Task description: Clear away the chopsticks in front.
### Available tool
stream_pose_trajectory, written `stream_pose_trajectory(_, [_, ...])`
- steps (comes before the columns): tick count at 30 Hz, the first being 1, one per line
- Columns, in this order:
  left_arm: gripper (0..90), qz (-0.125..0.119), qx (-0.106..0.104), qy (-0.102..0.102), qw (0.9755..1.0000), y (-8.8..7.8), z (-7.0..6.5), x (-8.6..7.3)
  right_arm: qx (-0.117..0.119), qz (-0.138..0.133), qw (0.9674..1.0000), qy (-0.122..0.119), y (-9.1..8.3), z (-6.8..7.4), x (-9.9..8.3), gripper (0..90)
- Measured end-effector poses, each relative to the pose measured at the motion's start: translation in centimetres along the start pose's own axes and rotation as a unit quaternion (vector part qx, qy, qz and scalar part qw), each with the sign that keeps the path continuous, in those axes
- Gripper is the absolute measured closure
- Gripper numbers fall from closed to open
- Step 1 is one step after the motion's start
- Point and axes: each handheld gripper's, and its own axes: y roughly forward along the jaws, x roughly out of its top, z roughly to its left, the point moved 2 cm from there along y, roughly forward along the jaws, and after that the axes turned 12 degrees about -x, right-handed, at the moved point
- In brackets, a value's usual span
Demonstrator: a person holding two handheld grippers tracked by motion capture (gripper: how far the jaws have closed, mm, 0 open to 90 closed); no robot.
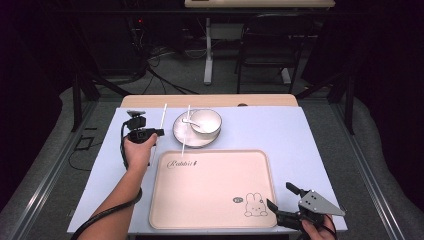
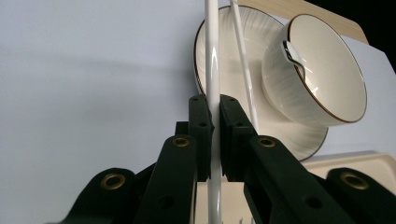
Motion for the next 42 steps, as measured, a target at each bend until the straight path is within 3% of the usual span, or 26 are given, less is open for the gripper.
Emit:
stream_pose_trajectory(13, [85.0,-0.002,-0.009,0.005,0.9999,-1.8,-1.0,-2.1,-0.002,-0.001,1.0,-0.007,-0.1,0.1,0.0,14.3])
stream_pose_trajectory(17, [85.0,-0.002,-0.028,-0.001,0.9996,-2.1,-1.1,-3.2,-0.004,0.001,1.0,-0.009,0.0,0.2,0.0,14.3])
stream_pose_trajectory(19, [85.0,0.001,-0.032,0.006,0.9995,-2.4,-1.3,-3.8,-0.005,0.001,0.9999,-0.009,0.0,0.2,0.0,14.3])
stream_pose_trajectory(33, [85.0,0.006,-0.014,0.026,0.9995,-2.9,-1.9,-9.4,-0.008,0.002,0.9999,-0.011,0.0,0.1,0.0,14.3])
stream_pose_trajectory(42, [85.0,0.014,0.005,0.04,0.9991,-2.6,-2.6,-11.8,-0.005,0.003,0.9999,-0.016,0.0,0.3,0.0,14.3])
